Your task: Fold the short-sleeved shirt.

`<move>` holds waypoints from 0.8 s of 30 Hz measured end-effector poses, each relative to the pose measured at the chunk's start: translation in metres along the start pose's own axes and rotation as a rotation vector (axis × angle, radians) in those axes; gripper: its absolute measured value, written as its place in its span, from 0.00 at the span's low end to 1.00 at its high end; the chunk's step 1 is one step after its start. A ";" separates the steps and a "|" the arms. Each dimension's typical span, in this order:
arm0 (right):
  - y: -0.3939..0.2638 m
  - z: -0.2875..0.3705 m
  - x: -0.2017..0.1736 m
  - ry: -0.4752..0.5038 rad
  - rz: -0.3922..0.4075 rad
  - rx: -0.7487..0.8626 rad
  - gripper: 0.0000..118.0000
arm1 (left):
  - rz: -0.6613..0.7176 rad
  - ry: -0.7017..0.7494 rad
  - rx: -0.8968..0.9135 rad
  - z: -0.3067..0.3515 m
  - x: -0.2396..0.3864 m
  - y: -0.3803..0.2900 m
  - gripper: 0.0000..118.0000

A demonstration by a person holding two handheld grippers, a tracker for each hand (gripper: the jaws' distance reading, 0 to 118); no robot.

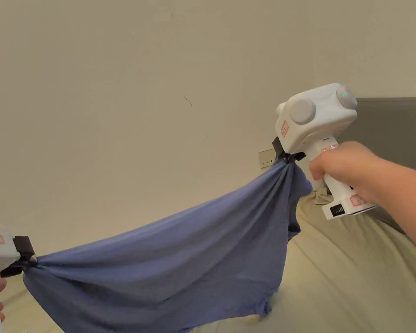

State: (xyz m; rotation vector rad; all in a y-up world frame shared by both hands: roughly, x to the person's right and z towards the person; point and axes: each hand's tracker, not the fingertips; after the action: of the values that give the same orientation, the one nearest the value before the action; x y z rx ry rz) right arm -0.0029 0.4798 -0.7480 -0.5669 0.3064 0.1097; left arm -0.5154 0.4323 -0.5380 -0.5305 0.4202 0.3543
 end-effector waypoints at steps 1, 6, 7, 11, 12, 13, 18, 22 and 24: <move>-0.014 -0.008 0.001 0.009 -0.018 -0.026 0.04 | 0.010 -0.001 -0.021 -0.008 -0.001 -0.011 0.04; -0.107 -0.061 0.009 0.010 -0.019 -0.151 0.04 | 0.046 -0.032 -0.163 -0.041 -0.014 -0.086 0.04; -0.124 -0.067 0.012 0.020 -0.033 -0.178 0.04 | 0.049 -0.038 -0.183 -0.043 -0.017 -0.100 0.04; -0.212 -0.070 0.023 0.043 -0.055 -0.232 0.04 | 0.064 -0.045 -0.249 -0.054 -0.043 -0.162 0.04; -0.234 -0.072 0.024 0.045 -0.049 -0.258 0.04 | 0.049 -0.036 -0.274 -0.055 -0.048 -0.181 0.04; -0.254 -0.079 0.025 0.045 -0.045 -0.255 0.04 | 0.044 -0.027 -0.290 -0.055 -0.052 -0.196 0.04; -0.346 -0.054 0.027 0.056 -0.040 -0.253 0.04 | 0.159 -0.049 -0.327 -0.020 -0.074 -0.278 0.04; -0.388 -0.012 0.032 0.056 -0.084 -0.228 0.04 | 0.225 -0.071 -0.351 0.013 -0.091 -0.316 0.04; -0.405 0.010 0.038 0.063 -0.072 -0.224 0.04 | 0.233 -0.071 -0.343 0.033 -0.098 -0.328 0.04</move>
State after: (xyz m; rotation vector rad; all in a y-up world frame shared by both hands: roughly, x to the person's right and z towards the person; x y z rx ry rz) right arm 0.1108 0.1460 -0.5445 -0.8041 0.3368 0.0564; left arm -0.4499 0.1646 -0.3316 -0.8026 0.3540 0.6743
